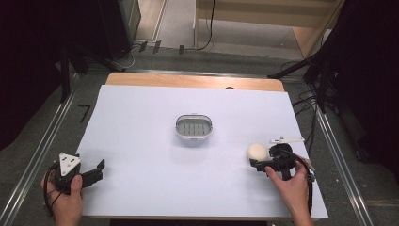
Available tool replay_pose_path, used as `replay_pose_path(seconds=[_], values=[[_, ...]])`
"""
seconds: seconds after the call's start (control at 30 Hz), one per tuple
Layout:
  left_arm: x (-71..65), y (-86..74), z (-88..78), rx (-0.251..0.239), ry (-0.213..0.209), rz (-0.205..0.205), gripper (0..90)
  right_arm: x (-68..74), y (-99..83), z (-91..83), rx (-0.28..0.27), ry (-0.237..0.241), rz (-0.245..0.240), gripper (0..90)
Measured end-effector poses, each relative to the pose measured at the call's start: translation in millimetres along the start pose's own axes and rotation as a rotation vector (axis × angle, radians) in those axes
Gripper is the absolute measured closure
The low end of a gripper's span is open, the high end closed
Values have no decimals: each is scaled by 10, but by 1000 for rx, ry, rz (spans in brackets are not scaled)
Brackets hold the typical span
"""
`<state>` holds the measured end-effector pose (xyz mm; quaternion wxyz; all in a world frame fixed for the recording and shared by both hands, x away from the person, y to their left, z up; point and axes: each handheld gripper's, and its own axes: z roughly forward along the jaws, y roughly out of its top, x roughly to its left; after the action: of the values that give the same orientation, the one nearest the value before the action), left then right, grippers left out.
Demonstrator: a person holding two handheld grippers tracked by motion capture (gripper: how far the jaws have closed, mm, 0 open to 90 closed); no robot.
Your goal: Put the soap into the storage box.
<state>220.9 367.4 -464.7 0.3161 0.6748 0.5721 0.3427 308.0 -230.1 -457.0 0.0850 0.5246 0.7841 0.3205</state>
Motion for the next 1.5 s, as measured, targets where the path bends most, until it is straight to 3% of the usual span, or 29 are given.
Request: replay_pose_path(seconds=[0.77,1.17,1.5], values=[[1,0,0,0,-2,0,137,56,117,128,14,-61,21,144],[0,0,1,1,-1,1,136,82,142,230,35,-107,25,243],[3,0,-2,1,-3,0,136,91,139,241,28,-107,30,244]])
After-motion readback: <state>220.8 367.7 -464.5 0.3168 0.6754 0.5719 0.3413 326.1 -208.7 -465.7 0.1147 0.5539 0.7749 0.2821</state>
